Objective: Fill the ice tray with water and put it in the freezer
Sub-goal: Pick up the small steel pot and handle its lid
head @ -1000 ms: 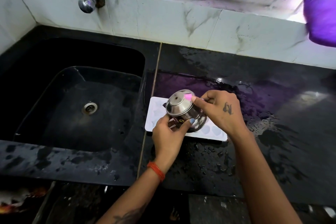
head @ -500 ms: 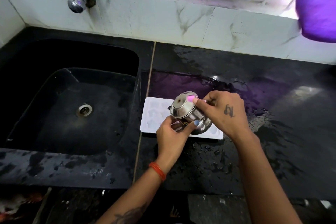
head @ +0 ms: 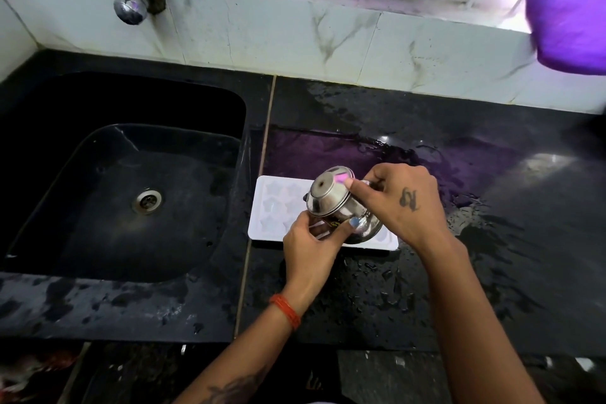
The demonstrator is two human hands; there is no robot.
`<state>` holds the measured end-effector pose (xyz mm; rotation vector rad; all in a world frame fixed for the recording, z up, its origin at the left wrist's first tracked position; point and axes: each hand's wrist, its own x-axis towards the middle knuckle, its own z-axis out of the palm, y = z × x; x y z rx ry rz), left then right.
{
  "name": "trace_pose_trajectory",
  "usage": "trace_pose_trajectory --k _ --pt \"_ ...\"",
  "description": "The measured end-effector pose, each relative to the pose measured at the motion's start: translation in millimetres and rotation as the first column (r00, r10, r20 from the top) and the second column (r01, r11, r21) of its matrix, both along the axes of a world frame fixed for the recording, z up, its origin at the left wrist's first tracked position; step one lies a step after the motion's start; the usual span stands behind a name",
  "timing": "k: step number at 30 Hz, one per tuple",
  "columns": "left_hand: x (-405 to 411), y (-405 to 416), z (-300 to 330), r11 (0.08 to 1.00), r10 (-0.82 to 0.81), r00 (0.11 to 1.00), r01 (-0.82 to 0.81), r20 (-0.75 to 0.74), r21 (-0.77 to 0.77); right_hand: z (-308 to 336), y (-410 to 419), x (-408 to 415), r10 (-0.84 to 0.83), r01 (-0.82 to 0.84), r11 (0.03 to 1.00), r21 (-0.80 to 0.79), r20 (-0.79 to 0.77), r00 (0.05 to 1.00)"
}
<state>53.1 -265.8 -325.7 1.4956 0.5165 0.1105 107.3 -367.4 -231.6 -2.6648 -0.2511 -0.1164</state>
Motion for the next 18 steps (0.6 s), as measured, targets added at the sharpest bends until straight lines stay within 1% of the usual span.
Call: trace_pose_trajectory --k 2,6,10,13,18 --pt "-0.2 -0.5 0.3 0.999 0.004 1.000 -0.005 0.015 0.043 0.1 -3.1 -0.9 -0.014 0.015 0.998 0.057 -0.024 1.000" --pt "0.7 -0.6 -2.1 0.983 0.004 1.000 -0.009 0.029 0.181 -3.0 -11.3 -2.5 -0.051 0.068 0.980 0.185 -0.092 0.994" --pt "3.3 -2.1 -1.1 0.968 -0.010 1.000 0.004 0.023 0.253 -9.8 -19.8 -4.0 -0.091 0.129 0.945 0.299 -0.136 0.986" --pt "4.1 -5.4 -0.2 0.971 -0.034 0.999 0.028 0.021 0.239 -10.1 -24.4 -6.4 -0.115 0.152 0.938 0.313 -0.134 0.984" --pt "2.6 -12.3 3.1 0.986 -0.092 0.996 0.091 -0.003 0.137 -4.9 -28.5 -11.2 -0.125 0.141 0.964 0.226 -0.082 0.989"
